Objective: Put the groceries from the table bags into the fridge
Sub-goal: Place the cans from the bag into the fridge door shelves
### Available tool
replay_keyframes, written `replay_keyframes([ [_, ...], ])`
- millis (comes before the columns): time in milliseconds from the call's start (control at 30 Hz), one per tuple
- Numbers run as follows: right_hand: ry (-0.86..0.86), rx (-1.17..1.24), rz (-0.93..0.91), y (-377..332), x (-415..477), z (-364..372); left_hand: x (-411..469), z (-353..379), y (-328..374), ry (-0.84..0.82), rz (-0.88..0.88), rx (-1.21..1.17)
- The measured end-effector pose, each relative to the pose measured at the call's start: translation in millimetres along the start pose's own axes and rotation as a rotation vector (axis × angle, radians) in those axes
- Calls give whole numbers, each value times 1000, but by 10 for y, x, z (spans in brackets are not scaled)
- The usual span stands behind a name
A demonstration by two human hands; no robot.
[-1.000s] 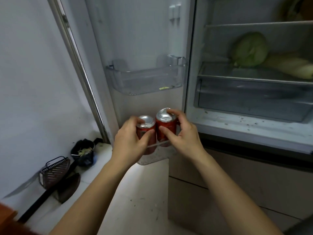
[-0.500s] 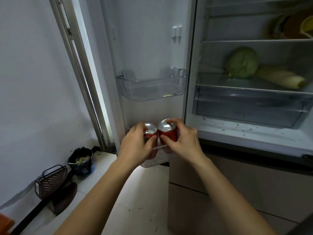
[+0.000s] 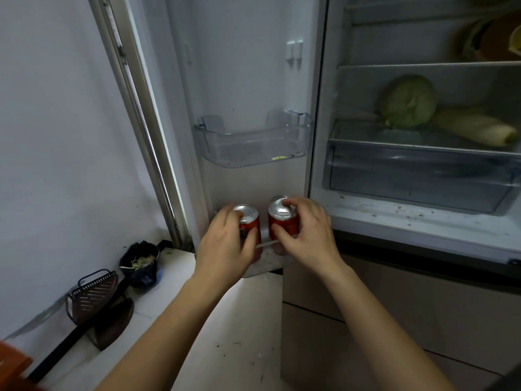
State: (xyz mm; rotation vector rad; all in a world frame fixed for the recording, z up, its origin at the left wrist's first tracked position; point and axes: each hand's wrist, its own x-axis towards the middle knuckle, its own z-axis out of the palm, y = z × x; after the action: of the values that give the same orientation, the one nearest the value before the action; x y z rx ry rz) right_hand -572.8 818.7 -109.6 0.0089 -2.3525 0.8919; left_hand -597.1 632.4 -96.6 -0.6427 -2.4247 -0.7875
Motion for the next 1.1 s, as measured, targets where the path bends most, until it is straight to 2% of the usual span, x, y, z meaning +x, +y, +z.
replay_keyframes([
  [133, -6, 77, 11, 34, -98, -21, -150, -54, 42, 102, 31, 66],
  [267, 163, 83, -42, -22, -262, 65, -380, -151, 15, 188, 21, 74],
  [367, 281, 119, -94, -150, -374, 234, -623, -286, -86, 231, -42, 129],
  [500, 305, 70, -178, -440, -492, 598, -983, -589, -427, 208, -210, 299],
  [800, 39, 102, -365, -1877, -1072, 1681, -2185, -2061, -1499, 230, -503, 580],
  [1100, -261, 175, -563, -4198, -2257, 3227, -4048, -4038, -2729, 280, -827, 683],
])
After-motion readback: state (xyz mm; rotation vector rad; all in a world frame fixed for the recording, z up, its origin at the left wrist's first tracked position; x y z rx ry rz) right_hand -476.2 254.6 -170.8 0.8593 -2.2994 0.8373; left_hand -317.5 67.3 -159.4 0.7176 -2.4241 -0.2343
